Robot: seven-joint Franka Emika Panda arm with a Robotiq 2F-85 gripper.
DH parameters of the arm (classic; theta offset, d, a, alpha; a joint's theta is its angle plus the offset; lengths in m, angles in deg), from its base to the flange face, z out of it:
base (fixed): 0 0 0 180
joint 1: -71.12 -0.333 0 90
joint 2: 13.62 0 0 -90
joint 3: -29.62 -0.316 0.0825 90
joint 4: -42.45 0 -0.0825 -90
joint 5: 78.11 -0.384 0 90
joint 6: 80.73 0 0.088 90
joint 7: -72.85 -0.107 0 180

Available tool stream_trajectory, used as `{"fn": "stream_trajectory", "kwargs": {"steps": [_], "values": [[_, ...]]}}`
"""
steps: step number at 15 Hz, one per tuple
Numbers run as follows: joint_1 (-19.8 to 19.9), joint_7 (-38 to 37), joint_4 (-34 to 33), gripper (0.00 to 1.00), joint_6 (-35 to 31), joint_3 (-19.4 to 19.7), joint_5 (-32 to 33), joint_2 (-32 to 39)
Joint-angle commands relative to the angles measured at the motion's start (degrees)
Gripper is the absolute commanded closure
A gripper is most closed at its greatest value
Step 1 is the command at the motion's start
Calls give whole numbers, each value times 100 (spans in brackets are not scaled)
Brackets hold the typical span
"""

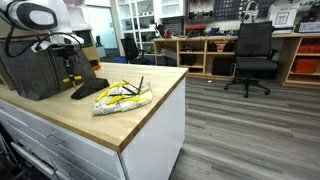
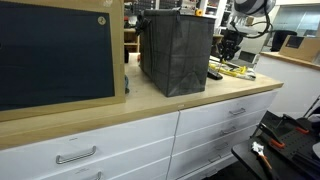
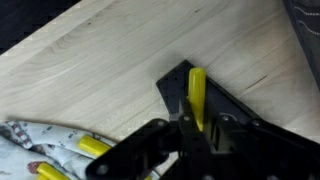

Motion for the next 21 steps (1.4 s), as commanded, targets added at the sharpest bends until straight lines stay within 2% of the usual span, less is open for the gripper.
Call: {"fn": "stream_trajectory", "kwargs": {"steps": [1, 7, 17, 21], "values": [[63, -142, 45, 96, 171, 65, -209, -158], [42, -456, 77, 96, 167, 77, -225, -143], [-8, -2285, 196, 96, -722, 64, -279, -199], [-33, -2080, 231, 96, -605, -19, -370, -228]]}}
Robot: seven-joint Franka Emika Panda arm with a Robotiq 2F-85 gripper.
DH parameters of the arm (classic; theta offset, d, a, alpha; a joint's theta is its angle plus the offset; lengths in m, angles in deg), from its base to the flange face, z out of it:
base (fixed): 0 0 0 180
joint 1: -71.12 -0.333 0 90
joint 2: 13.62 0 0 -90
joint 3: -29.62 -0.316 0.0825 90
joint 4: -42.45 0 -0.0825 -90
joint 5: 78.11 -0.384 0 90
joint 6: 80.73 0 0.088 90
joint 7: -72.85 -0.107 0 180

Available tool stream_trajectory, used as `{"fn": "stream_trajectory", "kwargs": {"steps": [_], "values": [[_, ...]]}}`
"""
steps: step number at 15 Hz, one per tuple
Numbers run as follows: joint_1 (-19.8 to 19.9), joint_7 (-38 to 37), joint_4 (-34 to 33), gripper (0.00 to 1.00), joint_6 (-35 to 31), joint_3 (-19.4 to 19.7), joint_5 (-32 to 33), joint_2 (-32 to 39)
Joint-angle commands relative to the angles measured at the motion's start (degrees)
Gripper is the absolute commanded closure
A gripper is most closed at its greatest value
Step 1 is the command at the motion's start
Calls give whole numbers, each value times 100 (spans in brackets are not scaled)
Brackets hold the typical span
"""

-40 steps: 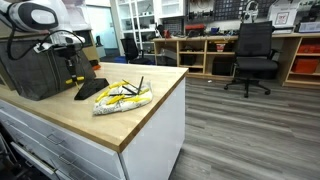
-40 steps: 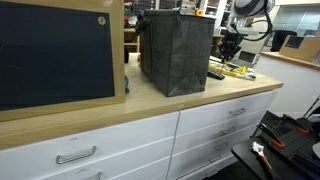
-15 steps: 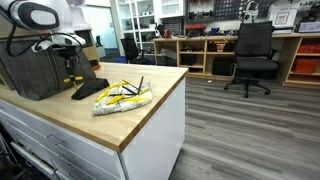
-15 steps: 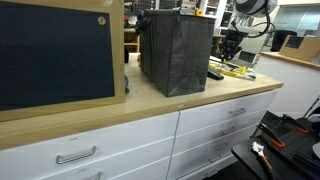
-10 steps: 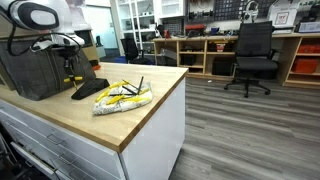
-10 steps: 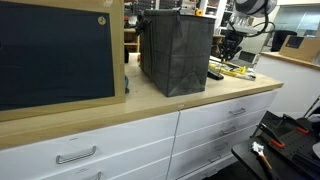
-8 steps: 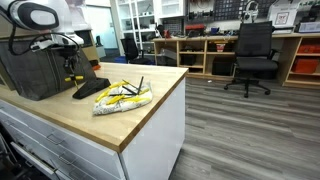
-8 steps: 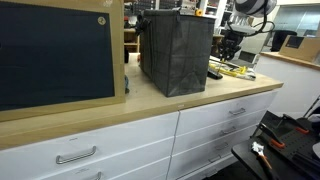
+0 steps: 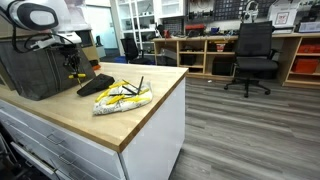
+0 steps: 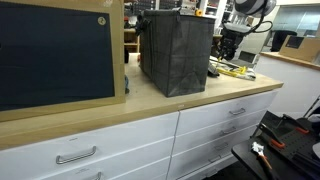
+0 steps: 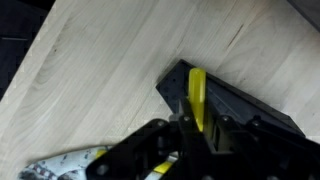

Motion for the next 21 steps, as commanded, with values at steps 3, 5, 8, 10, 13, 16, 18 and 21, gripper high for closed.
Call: {"fn": "stream_trajectory", "kwargs": {"steps": [3, 5, 8, 10, 13, 16, 18, 21], "values": [[-73, 398, 268, 96, 95, -134, -207, -292], [-30, 1038, 305, 96, 343, -181, -259, -379], [33, 1711, 274, 96, 814, -113, -121, -527], [73, 2053, 230, 96, 1137, -60, -56, -627], [134, 2498, 169, 96, 1460, -5, 13, -715], [148, 3037, 132, 96, 1688, -27, 184, -706], [125, 3385, 89, 96, 1909, -49, 403, -642], [82, 3787, 30, 96, 2143, -89, 823, -600]]}}
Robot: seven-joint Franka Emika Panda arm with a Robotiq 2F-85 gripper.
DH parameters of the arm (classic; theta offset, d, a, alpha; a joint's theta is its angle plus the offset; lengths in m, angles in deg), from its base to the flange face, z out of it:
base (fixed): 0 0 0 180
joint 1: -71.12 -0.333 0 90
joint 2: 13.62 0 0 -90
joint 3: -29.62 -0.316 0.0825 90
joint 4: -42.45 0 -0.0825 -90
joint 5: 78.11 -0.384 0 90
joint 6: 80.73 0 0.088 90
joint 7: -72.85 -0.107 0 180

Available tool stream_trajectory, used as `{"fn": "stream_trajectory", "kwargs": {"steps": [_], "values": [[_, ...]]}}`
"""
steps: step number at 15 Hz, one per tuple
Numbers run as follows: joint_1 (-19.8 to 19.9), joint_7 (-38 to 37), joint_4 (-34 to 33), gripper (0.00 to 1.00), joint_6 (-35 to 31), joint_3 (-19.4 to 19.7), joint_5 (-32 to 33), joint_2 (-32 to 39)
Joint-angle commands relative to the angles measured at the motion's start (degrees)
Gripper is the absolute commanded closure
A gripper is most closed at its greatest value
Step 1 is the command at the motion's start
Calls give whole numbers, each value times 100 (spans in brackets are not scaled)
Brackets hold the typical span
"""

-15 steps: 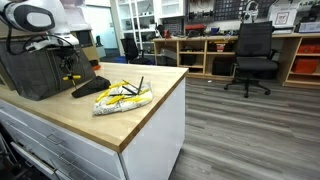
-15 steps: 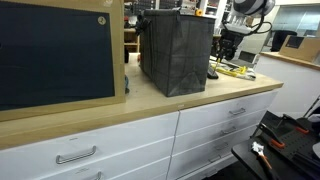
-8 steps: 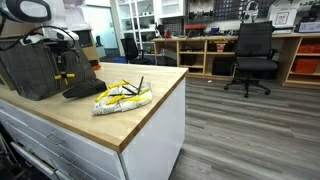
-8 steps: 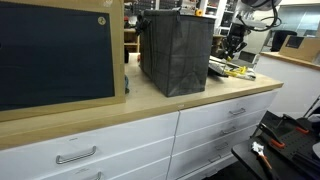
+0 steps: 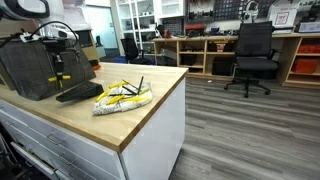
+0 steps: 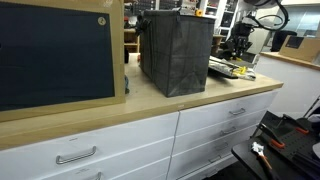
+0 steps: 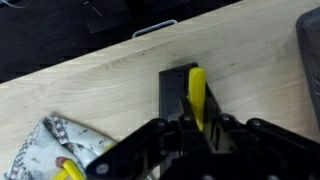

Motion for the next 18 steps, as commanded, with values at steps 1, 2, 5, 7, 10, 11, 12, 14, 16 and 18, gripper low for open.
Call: {"fn": "stream_trajectory", "kwargs": {"steps": [1, 2, 5, 7, 10, 11, 12, 14, 16, 18], "values": [[-38, 464, -123, 96, 344, -61, 424, -15], [-44, 543, -139, 96, 363, -77, 565, 3], [-64, 699, -186, 96, 302, -119, 949, 99], [-78, 749, -222, 96, 203, -122, 1121, 214], [-103, 616, -237, 96, -142, -121, 1125, 412], [-112, 578, -238, 96, -288, -125, 1082, 483], [-127, 537, -244, 96, -447, -134, 1045, 551], [-152, 504, -237, 96, -764, -151, 934, 648], [-178, 547, -233, 96, -943, -176, 728, 552], [-191, 628, -200, 96, -1124, -207, 389, 427]]}}
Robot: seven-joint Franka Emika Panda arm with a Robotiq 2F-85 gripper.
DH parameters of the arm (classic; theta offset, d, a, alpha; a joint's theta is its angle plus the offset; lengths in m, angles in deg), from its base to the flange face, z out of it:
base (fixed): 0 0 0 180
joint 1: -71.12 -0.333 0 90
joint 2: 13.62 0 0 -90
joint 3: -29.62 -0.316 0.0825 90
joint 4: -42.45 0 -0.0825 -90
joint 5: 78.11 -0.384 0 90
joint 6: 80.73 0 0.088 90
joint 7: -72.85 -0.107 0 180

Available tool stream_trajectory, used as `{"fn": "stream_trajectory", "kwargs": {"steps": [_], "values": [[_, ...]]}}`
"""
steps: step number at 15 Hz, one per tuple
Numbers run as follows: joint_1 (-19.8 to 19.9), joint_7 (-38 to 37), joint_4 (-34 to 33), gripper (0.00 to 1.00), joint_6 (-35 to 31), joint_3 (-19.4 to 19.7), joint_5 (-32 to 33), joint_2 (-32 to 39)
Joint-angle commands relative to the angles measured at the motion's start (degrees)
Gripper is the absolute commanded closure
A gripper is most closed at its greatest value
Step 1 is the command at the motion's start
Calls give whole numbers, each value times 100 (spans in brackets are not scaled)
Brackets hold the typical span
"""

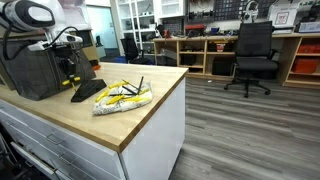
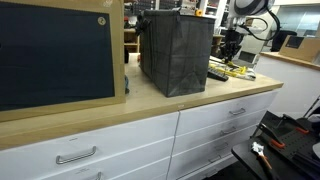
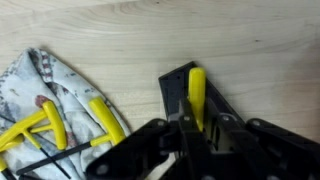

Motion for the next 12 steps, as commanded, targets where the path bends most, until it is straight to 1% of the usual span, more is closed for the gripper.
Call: {"fn": "stream_trajectory", "kwargs": {"steps": [1, 4, 7, 9, 12], "values": [[-26, 83, -36, 96, -285, -88, -552, -151], [26, 164, 99, 96, -526, -101, -1074, -441], [71, 186, 209, 96, -664, -45, -1323, -683], [97, 130, 193, 96, -614, 6, -1342, -761], [136, 90, 81, 96, -189, 43, -1311, -698]]}}
